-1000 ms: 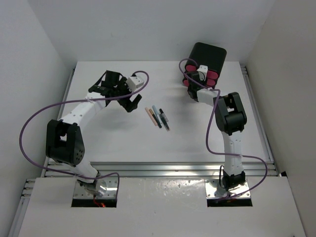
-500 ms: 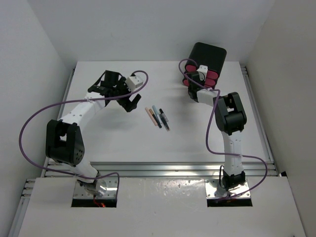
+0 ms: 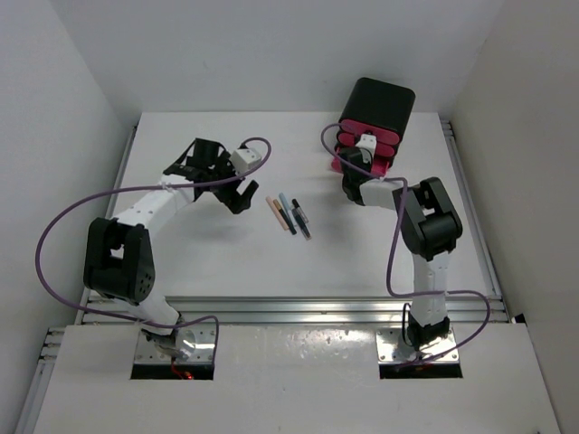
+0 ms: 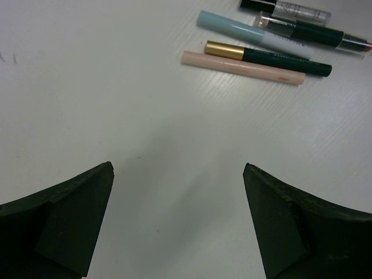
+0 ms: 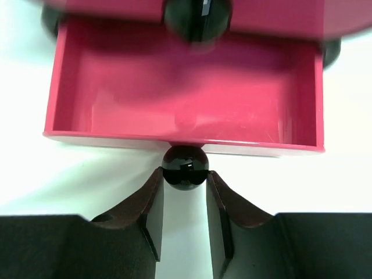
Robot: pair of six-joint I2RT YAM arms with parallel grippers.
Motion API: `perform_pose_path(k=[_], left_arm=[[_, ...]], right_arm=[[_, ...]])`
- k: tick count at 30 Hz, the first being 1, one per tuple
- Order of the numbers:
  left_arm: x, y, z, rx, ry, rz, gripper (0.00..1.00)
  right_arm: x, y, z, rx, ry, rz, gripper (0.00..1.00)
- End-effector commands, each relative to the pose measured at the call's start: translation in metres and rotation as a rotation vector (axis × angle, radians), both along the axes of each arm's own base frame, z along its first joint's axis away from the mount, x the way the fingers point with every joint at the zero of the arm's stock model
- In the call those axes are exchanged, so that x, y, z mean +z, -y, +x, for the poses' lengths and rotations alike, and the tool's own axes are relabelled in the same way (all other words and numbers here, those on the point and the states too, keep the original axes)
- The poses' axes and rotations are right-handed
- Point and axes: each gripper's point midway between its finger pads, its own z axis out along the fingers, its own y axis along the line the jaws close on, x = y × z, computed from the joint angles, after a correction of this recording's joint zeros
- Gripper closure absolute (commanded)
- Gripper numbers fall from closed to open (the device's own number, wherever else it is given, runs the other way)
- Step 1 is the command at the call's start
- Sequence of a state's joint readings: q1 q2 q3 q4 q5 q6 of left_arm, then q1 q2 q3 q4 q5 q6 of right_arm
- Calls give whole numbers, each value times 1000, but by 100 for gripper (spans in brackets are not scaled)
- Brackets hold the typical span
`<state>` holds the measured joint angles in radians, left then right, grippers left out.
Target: Organize the makeup
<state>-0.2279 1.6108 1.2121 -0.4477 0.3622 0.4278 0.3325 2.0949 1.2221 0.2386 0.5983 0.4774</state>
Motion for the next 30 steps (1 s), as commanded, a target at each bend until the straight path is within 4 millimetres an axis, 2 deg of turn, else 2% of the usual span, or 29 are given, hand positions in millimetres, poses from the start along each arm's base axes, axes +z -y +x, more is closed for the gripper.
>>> perform_pose_path(k=[1, 2, 5, 6, 7, 9, 10, 12, 13, 14, 16, 18, 19, 21, 22, 23, 24, 25, 26, 27, 28, 29, 30], left_arm=[[3, -2, -6, 38, -4, -42, 0], [-2, -5, -8, 57, -18, -33, 0], [-9, -14, -10, 153, -20, -29, 0], [-15, -20, -15, 185, -27, -14, 0], [-17, -22, -15, 202, -19, -14, 0], [-19, -30, -19, 255, -11, -2, 0], [-33, -35, -28, 276, -44, 17, 0], [-37, -49, -29, 352, -36, 36, 0], [-41, -52, -35, 374, -45, 43, 0], [-41, -55, -37, 394, -45, 44, 0], [-47, -66, -42, 462, -55, 53, 0], [-48, -73, -47, 504, -49, 65, 2], [-59, -76, -56, 520, -77, 79, 2], [-59, -80, -64, 528, -69, 84, 3], [-69, -84, -74, 545, -91, 103, 3], [-71, -86, -77, 551, -83, 106, 3], [-67, -87, -78, 552, -64, 96, 4], [-71, -83, -83, 539, -55, 92, 5], [-69, -83, -84, 533, -32, 99, 5], [-68, -78, -90, 513, -13, 90, 5], [-67, -77, -91, 509, 6, 87, 5], [-64, -72, -89, 498, 38, 70, 5], [-63, -71, -91, 506, 54, 62, 5]], right_arm=[[26, -22, -13, 32, 57, 51, 100], [22, -27, -25, 46, 28, 49, 100], [23, -32, -40, 30, 4, 81, 100], [21, -38, -45, 35, -1, 98, 99], [20, -40, -49, 40, -7, 100, 92], [17, -42, -54, 50, -22, 100, 60], [16, -42, -55, 49, -25, 101, 50], [17, -45, -58, 83, -51, 99, 36], [18, -48, -59, 100, -58, 95, 12], [19, -53, -62, 156, -81, 79, 0], [27, -63, -67, 218, -88, 56, 0], [36, -72, -81, 322, -121, -32, 0], [39, -75, -85, 398, -139, -103, 0], [45, -94, -94, 524, -153, -79, 0], [45, -100, -100, 590, -190, -87, 0], [45, -105, -105, 640, -216, -87, 0], [55, -131, -106, 771, -213, -16, 0], [44, -141, -120, 857, -285, 22, 3], [46, -141, -118, 864, -291, 12, 8], [55, -166, -125, 986, -304, 91, 17], [49, -171, -129, 1010, -333, 112, 34], [49, -179, -137, 1051, -360, 160, 44], [44, -180, -138, 1049, -383, 173, 55]])
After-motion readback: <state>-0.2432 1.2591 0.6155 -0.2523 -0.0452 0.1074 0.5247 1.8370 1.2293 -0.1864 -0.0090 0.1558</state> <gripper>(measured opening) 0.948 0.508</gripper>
